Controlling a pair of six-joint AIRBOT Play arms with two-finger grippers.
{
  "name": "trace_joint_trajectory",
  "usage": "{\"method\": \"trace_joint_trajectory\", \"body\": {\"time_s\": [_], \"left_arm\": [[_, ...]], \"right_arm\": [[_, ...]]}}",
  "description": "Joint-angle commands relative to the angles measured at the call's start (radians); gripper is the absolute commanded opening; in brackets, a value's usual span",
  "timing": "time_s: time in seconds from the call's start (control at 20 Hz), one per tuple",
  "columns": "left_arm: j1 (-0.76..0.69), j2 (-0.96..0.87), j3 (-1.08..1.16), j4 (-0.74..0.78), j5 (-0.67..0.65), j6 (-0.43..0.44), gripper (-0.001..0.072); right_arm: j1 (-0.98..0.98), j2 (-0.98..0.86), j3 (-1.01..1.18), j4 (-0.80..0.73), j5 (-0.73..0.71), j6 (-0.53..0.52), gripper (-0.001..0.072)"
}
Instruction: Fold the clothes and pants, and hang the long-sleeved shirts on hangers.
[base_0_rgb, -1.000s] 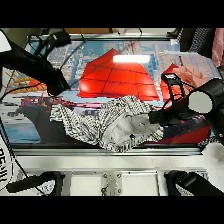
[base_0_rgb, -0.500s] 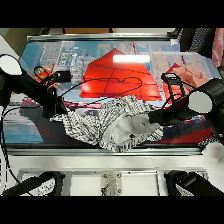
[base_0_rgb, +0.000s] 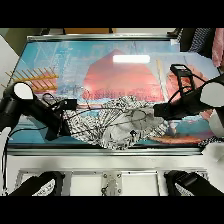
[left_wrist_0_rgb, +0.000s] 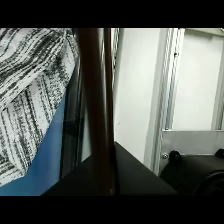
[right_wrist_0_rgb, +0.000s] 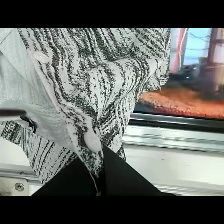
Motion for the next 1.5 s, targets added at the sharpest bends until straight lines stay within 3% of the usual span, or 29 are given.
{"method": "trace_joint_trajectory", "body": {"time_s": [0.0,0.2,0.3,0.7,1.45], "left_arm": [[-0.093,-0.039,-0.021,-0.001,0.065,0.016,0.0008],[-0.151,-0.146,0.074,-0.048,0.152,0.016,0.0008],[-0.168,-0.211,0.134,-0.106,0.150,0.016,0.0008],[-0.280,-0.362,0.251,-0.107,0.134,-0.005,0.0008],[-0.278,-0.377,0.272,-0.107,0.152,-0.048,0.0008]], "right_arm": [[-0.013,-0.023,0.069,0.001,0.066,-0.031,0.0012],[-0.012,-0.059,0.140,0.001,0.108,-0.064,0.0012],[-0.012,-0.077,0.181,0.002,0.109,-0.068,0.0012],[0.020,-0.126,0.285,0.012,0.113,-0.070,0.0012],[0.312,-0.233,0.285,0.099,-0.238,0.216,0.0012]]}}
